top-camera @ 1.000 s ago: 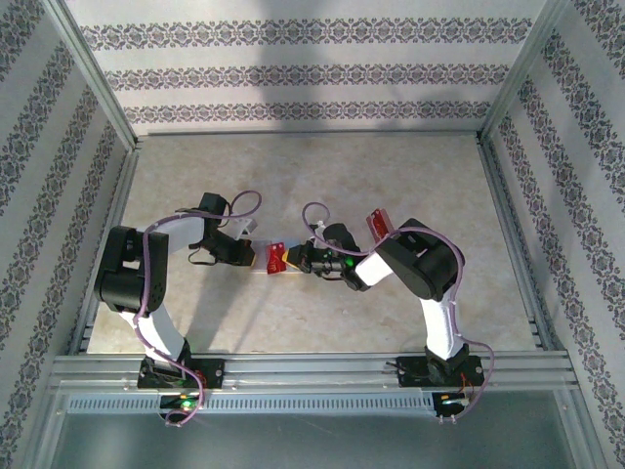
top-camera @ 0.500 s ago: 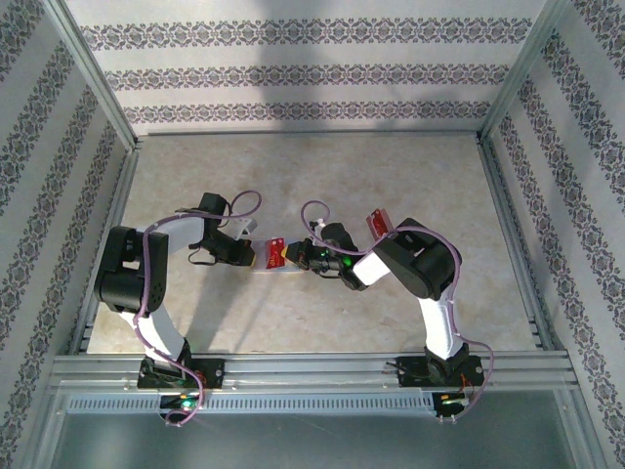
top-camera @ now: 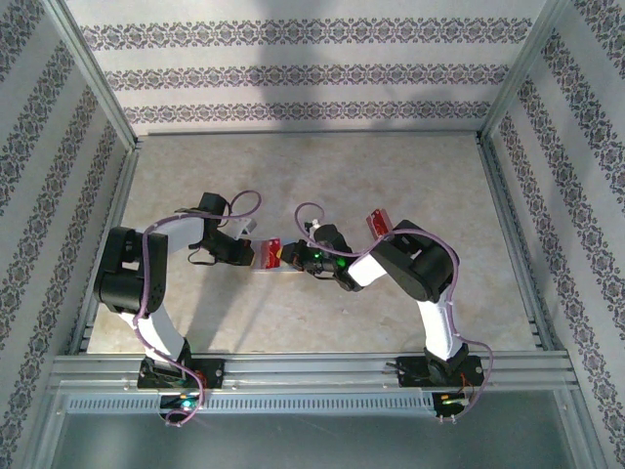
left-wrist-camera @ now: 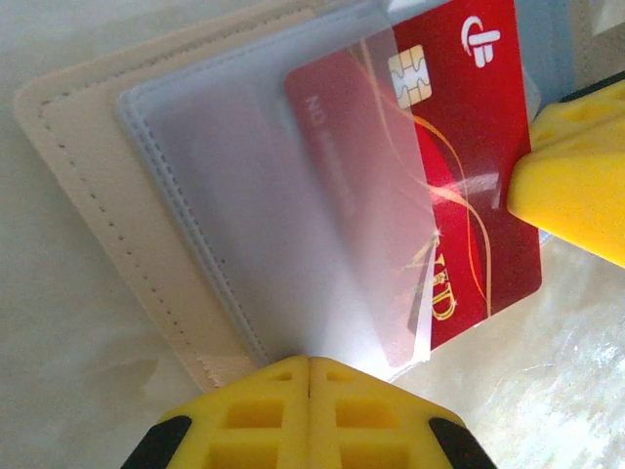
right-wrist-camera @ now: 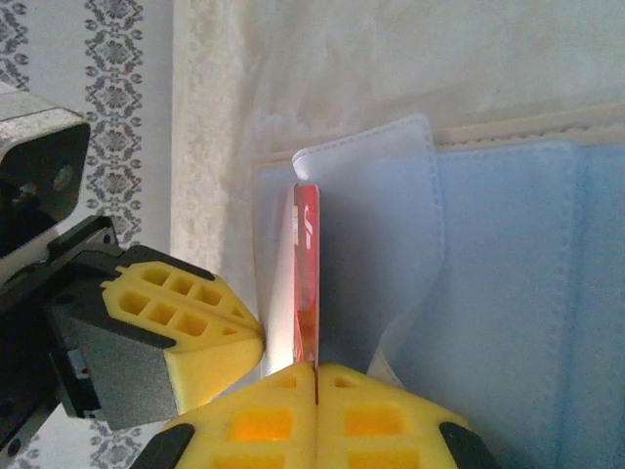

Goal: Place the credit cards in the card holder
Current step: Insert the credit card into the card slot.

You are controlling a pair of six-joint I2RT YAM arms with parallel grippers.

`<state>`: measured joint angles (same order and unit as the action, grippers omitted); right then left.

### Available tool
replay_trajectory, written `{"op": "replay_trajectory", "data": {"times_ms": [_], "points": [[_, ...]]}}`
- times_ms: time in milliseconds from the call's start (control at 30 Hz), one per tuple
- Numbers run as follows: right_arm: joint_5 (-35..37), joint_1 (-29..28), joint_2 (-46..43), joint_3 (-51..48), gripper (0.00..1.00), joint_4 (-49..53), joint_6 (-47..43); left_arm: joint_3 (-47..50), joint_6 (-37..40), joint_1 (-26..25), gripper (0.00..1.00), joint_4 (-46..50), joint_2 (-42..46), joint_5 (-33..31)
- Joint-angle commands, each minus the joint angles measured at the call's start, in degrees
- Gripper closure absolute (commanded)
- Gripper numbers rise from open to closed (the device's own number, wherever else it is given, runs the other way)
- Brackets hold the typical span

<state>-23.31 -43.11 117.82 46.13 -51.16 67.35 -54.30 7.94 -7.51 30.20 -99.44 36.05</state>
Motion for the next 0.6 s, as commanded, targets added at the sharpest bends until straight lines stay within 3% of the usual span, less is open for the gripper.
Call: {"op": "replay_trajectory", "data": {"times_ms": [0,300,567], "points": [[1.55,-0.96,-1.81,0.54,0.87,7.43,-2.38,0.68,-0.31,-0.47,1.00,-1.53,1.97,-1.58],[3.69,-0.92,-6.46,3.43,0.81,21.43,-7.84,-1.06,-2.23,-0.46,0.98,-0.41,6.00,-2.25],[2.48,-1.44,-3.41,6.73,0.82,22.86,-7.63,-1.95,-2.14,-0.14,0.98,-0.75,2.42,-4.65]]}}
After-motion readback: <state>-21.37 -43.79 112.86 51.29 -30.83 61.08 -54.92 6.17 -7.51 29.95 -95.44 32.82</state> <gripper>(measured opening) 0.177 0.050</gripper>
